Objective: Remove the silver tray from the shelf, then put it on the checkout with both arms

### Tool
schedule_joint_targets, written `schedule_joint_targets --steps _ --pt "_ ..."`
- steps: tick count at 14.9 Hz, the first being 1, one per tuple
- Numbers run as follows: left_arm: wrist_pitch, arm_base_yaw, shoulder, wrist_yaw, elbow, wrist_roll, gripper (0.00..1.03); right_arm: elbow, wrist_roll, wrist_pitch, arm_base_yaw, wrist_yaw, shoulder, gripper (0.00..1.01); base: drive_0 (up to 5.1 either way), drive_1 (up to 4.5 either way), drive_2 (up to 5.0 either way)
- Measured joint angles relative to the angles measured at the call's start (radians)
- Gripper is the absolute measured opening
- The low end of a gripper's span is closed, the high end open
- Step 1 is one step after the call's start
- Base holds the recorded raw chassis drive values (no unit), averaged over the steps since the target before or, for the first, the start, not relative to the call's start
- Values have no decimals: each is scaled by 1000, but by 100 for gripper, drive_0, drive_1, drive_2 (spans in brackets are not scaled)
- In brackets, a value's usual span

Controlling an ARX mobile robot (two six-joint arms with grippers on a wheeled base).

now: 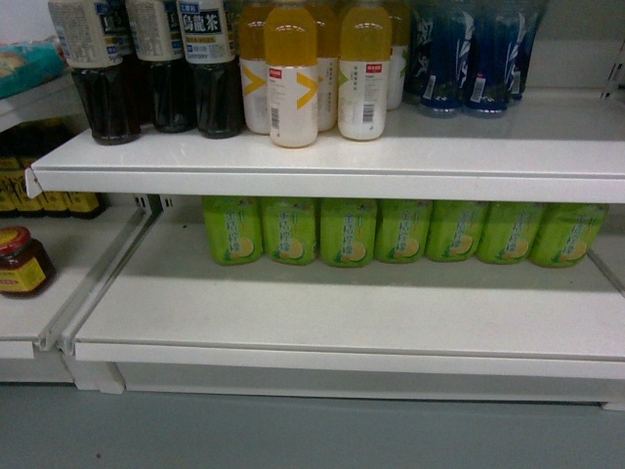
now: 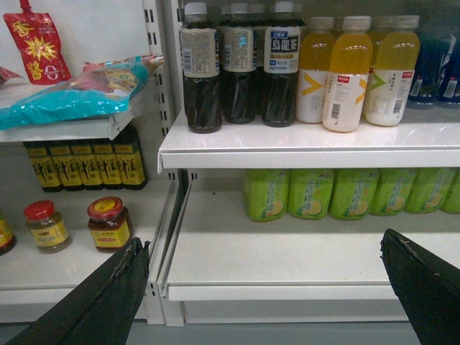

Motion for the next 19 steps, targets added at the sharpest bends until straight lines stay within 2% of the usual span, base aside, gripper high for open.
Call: schedule_joint_targets --steps 19 --pt "0 0 0 0 0 0 98 0 0 0 0 0 0 98 0 0 0"
